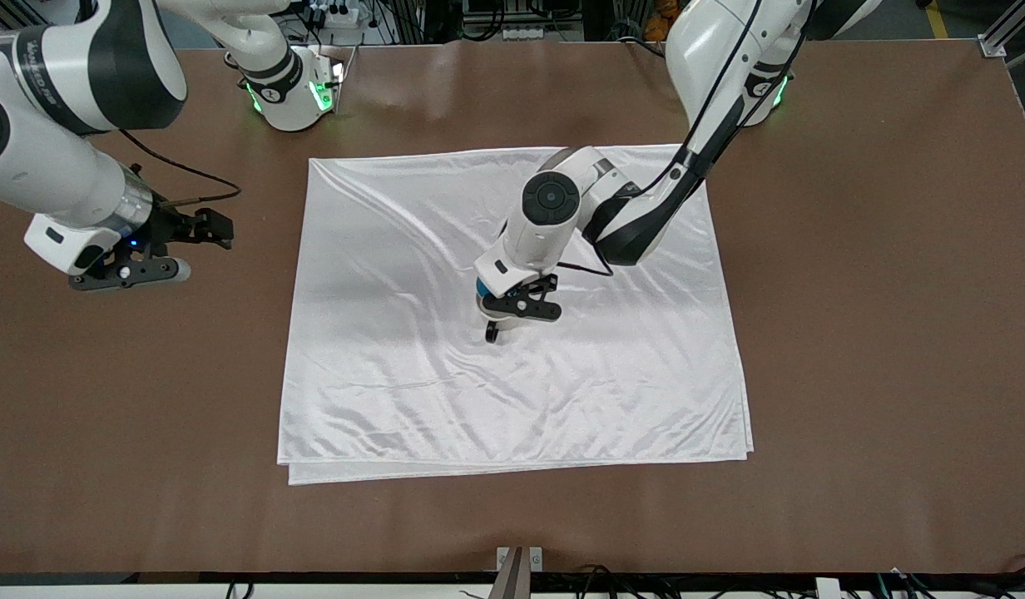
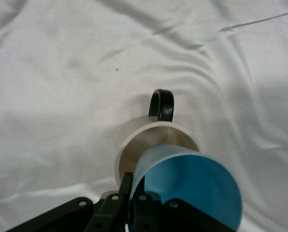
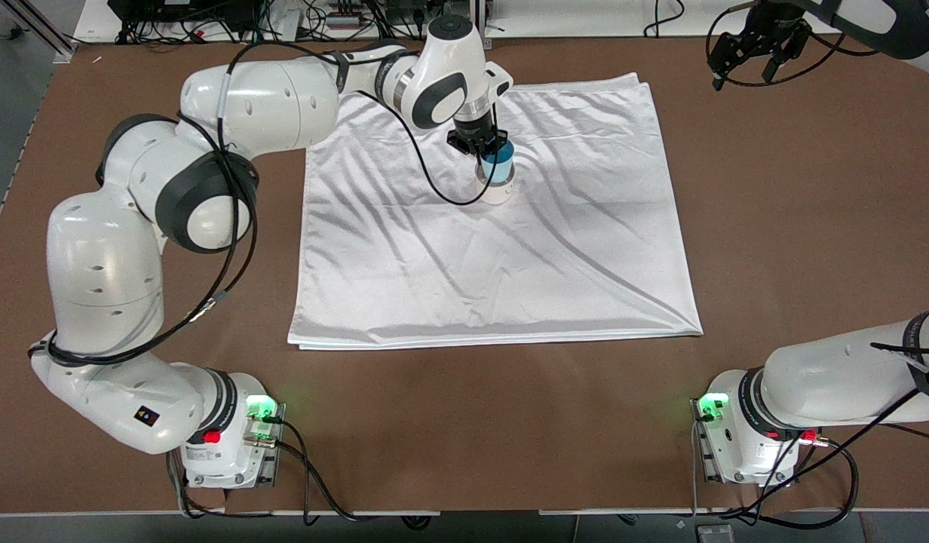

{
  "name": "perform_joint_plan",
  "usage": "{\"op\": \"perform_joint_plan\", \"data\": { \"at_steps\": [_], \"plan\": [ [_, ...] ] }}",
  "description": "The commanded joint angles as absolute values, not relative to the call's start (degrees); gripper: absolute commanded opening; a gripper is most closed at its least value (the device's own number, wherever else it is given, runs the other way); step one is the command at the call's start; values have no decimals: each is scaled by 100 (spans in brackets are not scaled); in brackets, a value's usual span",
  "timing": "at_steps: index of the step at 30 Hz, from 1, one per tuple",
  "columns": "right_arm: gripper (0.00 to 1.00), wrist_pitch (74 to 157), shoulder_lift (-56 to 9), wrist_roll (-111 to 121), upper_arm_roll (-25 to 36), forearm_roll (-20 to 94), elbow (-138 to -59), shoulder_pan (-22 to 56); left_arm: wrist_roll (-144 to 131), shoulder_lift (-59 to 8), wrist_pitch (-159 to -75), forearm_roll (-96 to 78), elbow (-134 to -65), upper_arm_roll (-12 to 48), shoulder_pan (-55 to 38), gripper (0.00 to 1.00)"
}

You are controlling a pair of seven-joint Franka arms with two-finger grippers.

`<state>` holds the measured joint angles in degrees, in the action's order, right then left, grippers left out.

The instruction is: Place blue cup into white mug on cloth

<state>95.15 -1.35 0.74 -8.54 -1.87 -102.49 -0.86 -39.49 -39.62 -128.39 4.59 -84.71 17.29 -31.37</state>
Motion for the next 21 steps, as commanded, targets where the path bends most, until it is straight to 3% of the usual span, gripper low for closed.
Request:
{"op": "perform_joint_plan", "data": {
  "at_steps": [1, 2, 3, 12, 21],
  "plan": [
    [100, 9036, -140, 132, -765, 9, -9643, -123, -4140, -4017, -12902, 624, -8411, 1644, -3226, 24],
    [100, 8974, -149, 132, -712, 9, -9528, -88, -4140, -4017, -12902, 650, -8411, 1644, -3226, 57],
    [100, 8930, -158, 132, -668, 9, -9432, -44, -4140, -4008, -12911, 703, -8420, 1644, -3226, 100],
    [100, 8614, -176, 132, -501, 9, -8957, 35, -4271, -3920, -12902, 940, -8402, 1644, -3217, 100],
    [100, 8209, -167, 141, -440, 0, -8543, 26, -4280, -3174, -12482, 932, -8411, 1372, -3173, 100]
  ]
}}
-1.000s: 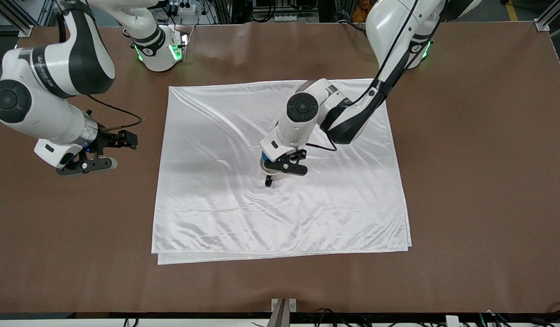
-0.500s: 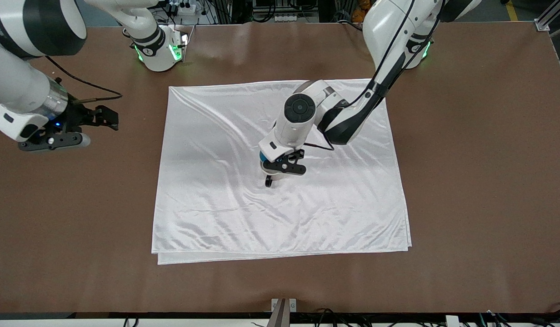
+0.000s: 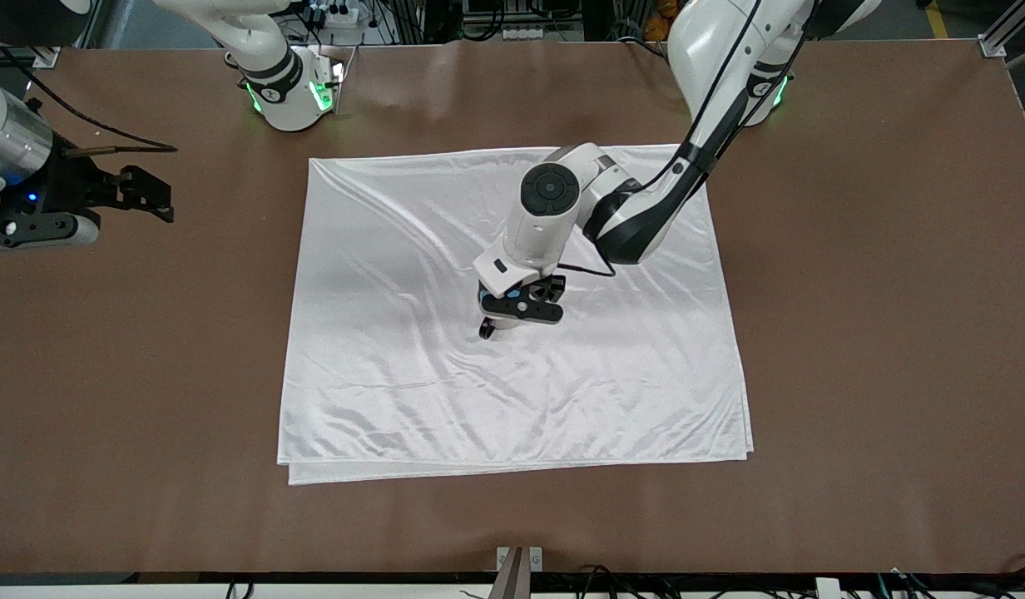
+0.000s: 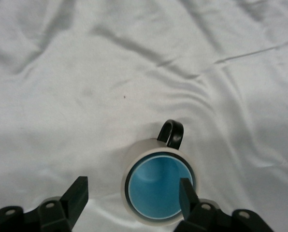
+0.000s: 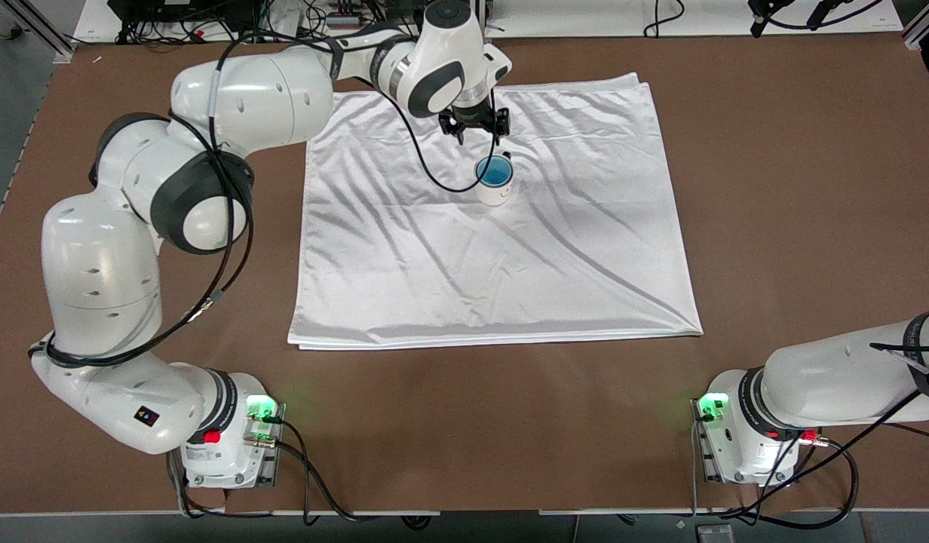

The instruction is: Place blue cup into white mug on cloth

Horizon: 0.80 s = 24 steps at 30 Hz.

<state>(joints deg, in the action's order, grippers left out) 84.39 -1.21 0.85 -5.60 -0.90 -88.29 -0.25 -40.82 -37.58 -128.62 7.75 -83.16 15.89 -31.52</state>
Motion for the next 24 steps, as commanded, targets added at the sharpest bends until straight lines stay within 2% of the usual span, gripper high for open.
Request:
{"op": "perform_joint_plan", "data": {
  "at_steps": [1, 6, 11, 24],
  "plan": [
    [100, 8218, -167, 141, -422, 0, -8543, 35, -4289, -3095, -12420, 914, -8411, 1345, -3164, 100],
    [100, 8279, -167, 141, -378, -97, -8473, 26, -4289, -2664, -12033, 905, -8411, 1310, -3006, 100],
    [100, 8323, -167, 184, -88, -79, -8385, 53, -4272, -2242, -11672, 958, -8420, 1292, -2690, 100],
    [100, 8622, -167, 281, -70, -35, -8429, 53, -4236, -1363, -10838, 940, -8420, 1380, -1662, 100]
  ]
}}
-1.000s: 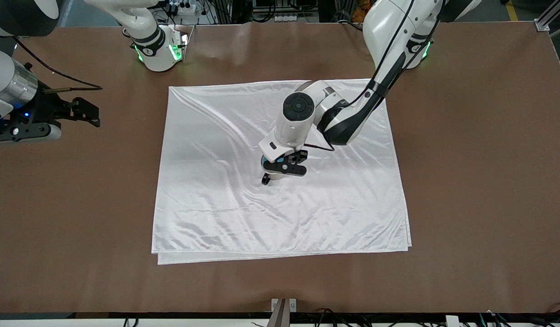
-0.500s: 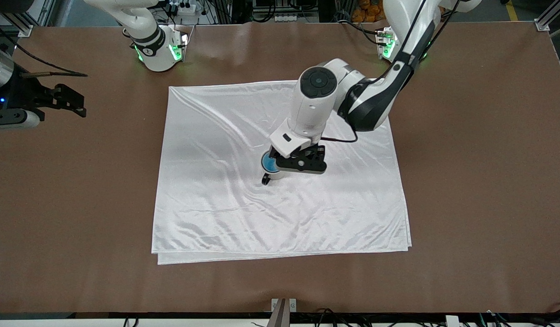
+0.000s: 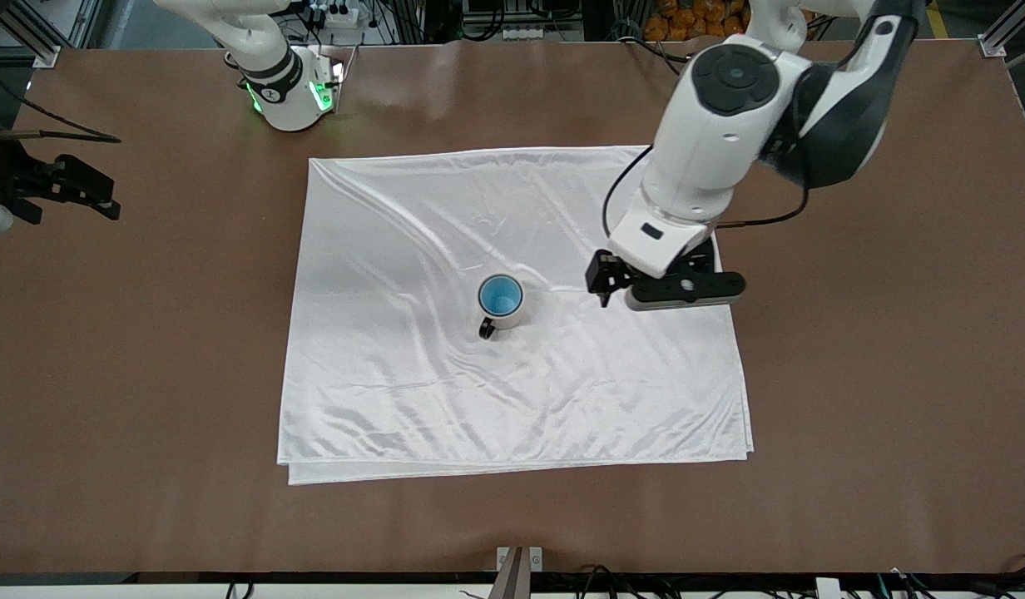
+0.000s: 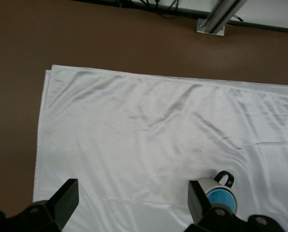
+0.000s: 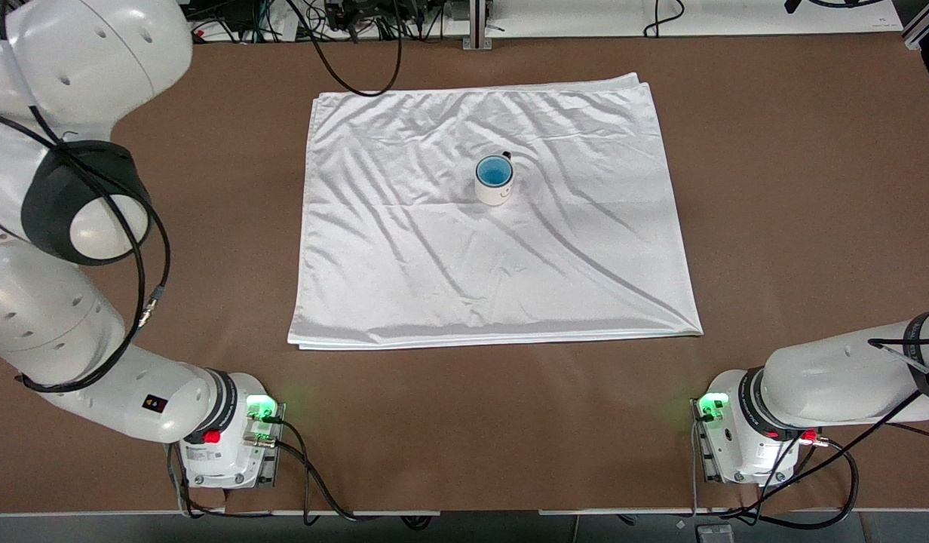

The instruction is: Place blue cup into white mug on cloth

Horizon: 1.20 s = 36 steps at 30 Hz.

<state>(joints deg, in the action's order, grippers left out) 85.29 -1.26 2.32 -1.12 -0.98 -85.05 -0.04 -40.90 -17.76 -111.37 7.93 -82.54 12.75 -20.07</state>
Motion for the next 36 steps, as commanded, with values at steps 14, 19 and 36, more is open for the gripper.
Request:
{"op": "perform_joint_plan", "data": {
  "at_steps": [14, 19, 36],
  "plan": [
    [100, 8895, -167, 193, -70, 18, -8499, 62, -4219, -941, -10371, 967, -8420, 1959, -300, 100],
    [100, 8859, -167, 123, -62, 97, -8499, 62, -3974, -905, -10257, 967, -8420, 2127, 114, 100],
    [100, 8657, -167, -220, 26, 123, -8490, 62, -2488, -826, -9879, 958, -8490, 2118, 817, 100]
  ]
}}
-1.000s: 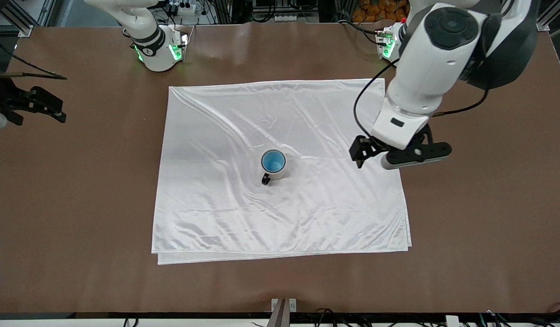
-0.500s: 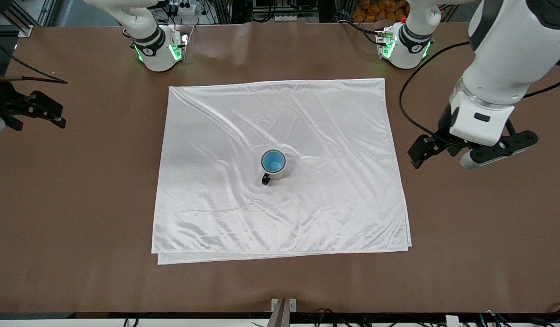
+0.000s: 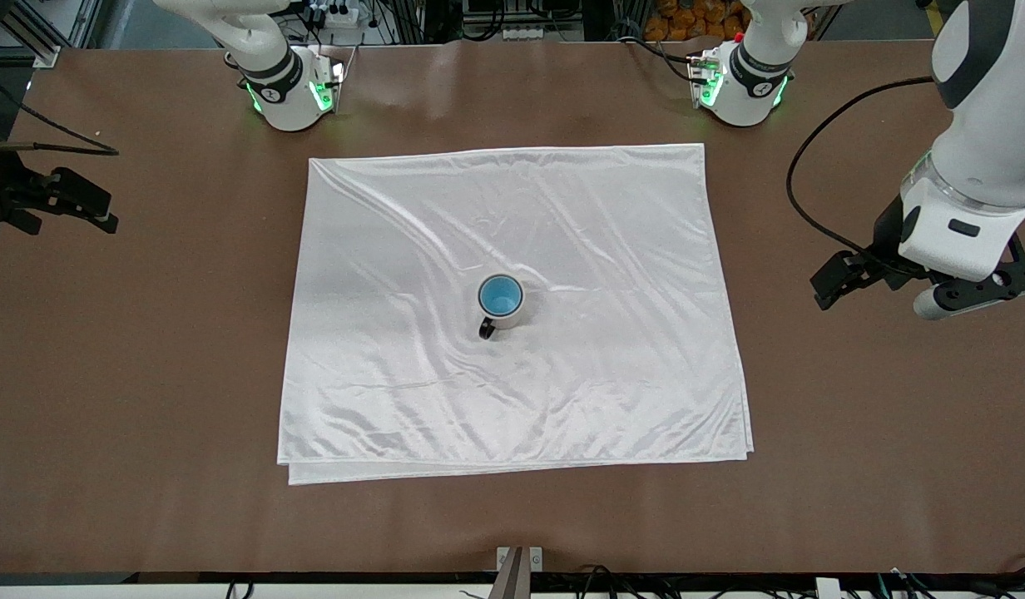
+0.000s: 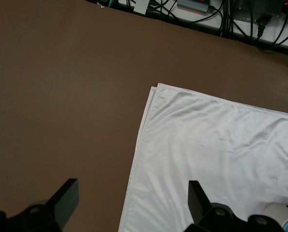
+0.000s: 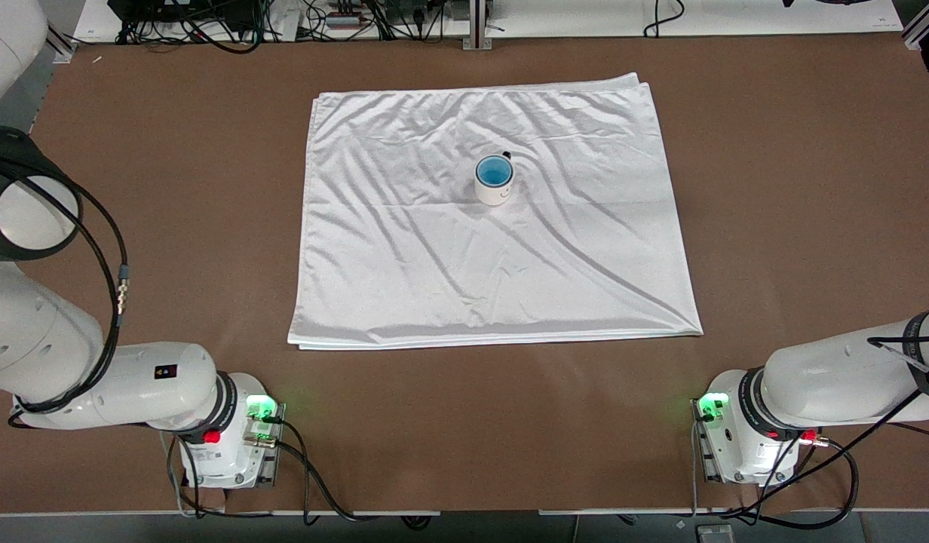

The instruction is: Place blue cup into white mug on cloth

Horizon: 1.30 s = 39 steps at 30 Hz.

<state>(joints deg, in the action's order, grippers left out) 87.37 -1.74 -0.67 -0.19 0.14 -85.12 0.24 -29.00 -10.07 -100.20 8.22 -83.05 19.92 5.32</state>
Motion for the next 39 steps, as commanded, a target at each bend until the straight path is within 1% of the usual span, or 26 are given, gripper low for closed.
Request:
{"op": "perform_joint_plan", "data": {
  "at_steps": [1, 7, 15, 19, 29, 39],
  "plan": [
    [100, 8657, -167, -220, 26, 123, -8490, 62, -2374, -826, -9870, 958, -8499, 2118, 861, 100],
    [100, 8675, -167, -211, 18, 123, -8499, 44, -1653, -826, -9853, 870, -8508, 2127, 1195, 100],
    [100, 8684, -167, -211, 18, 114, -8499, 53, -1600, -800, -9853, 765, -8560, 2136, 1300, 100],
    [100, 8692, -167, -211, 18, 114, -8499, 53, -1573, -703, -9853, 405, -8648, 2127, 1389, 100],
    [100, 8675, -158, -220, 26, 114, -8508, 53, -1459, -317, -9853, -9, -9114, 2136, 1389, 100],
    [100, 8675, -141, -220, 18, 114, -8517, 62, -1099, -123, -9844, -237, -9167, 2127, 1389, 100]
  ]
}}
